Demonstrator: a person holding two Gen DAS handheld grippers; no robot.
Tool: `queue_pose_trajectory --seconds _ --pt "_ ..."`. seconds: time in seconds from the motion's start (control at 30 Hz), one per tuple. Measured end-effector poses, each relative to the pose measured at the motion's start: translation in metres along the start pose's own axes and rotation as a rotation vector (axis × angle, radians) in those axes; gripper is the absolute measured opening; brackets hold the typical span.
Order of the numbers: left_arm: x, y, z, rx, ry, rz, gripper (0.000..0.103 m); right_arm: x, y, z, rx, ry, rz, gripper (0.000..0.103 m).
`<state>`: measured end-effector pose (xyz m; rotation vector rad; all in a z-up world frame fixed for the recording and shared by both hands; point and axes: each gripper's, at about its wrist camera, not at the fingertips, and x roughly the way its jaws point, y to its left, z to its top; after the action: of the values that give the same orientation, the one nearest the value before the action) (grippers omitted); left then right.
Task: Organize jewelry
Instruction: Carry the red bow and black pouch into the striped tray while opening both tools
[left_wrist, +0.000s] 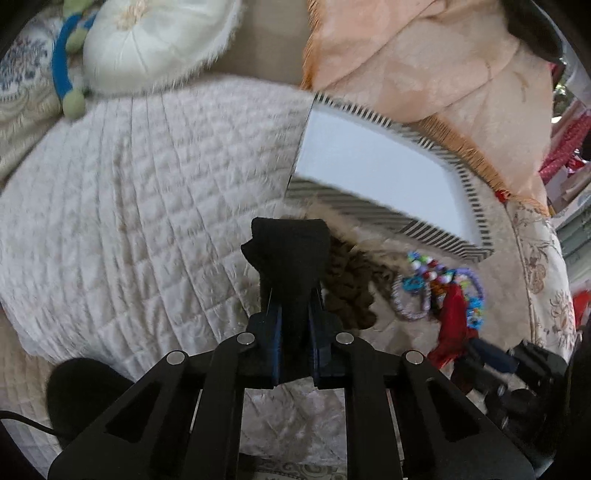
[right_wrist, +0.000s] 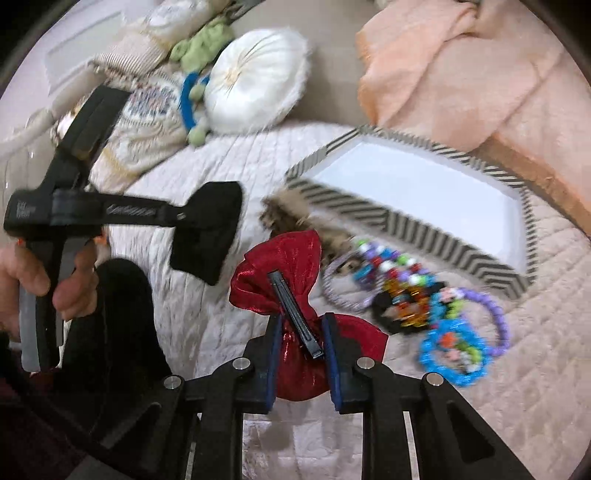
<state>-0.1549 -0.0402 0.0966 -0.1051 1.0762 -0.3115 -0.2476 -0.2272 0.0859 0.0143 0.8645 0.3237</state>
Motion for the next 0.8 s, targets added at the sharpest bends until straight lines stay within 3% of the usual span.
queue_pose_trajectory --seconds 0.3,0.8 --pt "-0.021 -0.031 0.04 0.086 -0.089 -0.004 0.011 -0.024 -0.044 0.034 0.095 -0.056 -0.117 0.02" --pt "0.046 -0.061 0.126 0.13 -0.078 0.01 0.011 0.015 -0.133 0.084 0.261 -0.012 -0.212 0.02"
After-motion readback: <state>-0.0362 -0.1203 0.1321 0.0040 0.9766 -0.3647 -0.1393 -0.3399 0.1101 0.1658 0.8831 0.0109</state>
